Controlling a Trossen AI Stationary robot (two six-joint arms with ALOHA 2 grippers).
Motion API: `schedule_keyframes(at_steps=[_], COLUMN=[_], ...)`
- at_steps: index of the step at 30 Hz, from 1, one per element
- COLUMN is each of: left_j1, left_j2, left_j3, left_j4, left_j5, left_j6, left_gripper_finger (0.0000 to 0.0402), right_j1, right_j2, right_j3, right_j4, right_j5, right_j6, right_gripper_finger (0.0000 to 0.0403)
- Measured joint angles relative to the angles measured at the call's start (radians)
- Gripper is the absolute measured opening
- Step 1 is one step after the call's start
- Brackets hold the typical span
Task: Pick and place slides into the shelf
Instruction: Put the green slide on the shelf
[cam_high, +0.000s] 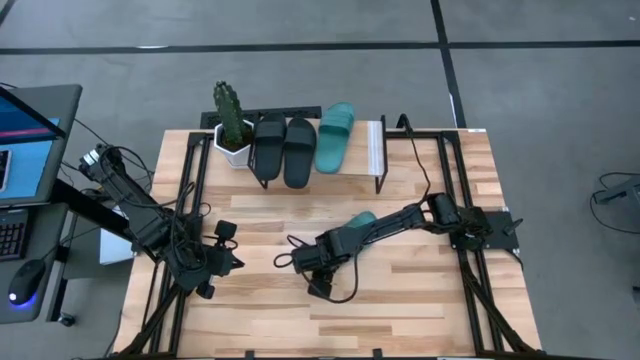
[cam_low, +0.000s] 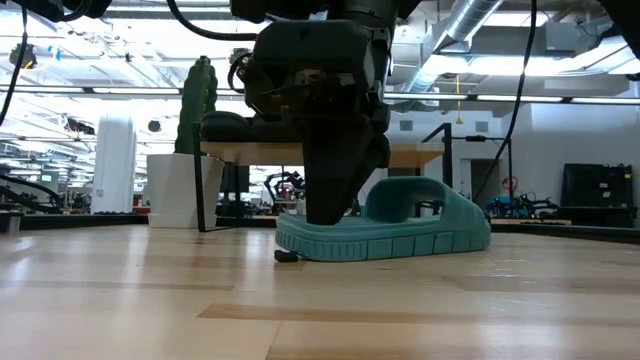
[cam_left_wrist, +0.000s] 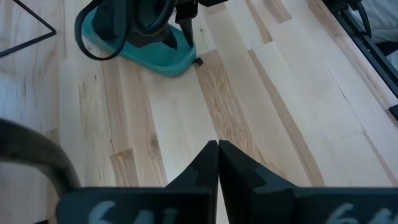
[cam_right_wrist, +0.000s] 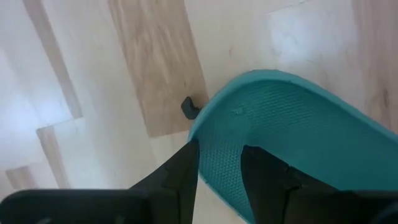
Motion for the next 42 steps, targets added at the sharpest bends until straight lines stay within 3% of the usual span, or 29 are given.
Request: schedule_keyframes(at_steps=[12, 22, 26, 42], left_j1=[0.000, 0.000, 0.000, 0.000], left_j2=[0.000, 0.000, 0.000, 0.000], left_j3=[0.000, 0.000, 0.000, 0.000], left_j4=[0.000, -0.001, -0.001, 0.000], left_j5=[0.000, 0.000, 0.000, -0.001], left_j6=[0.000, 0.012, 0.014, 0.014], left_gripper_finger=[0.0002, 0.0002, 0.0002, 0.0002], right_j1=[-0.037, -0.051, -0.056, -0.054], right_j2=[0.002, 0.003, 0.003, -0.006], right_j3=[-0.001, -0.002, -0.002, 0.045], right_j4=[0.005, 0.004, 0.006, -0.095], right_j5=[-0.052, -0.044, -0.051, -0.069], right_j6=[-0.009, -0.007, -0.006, 0.002], right_gripper_finger=[0.0120, 0.0215, 0.0234, 0.0204])
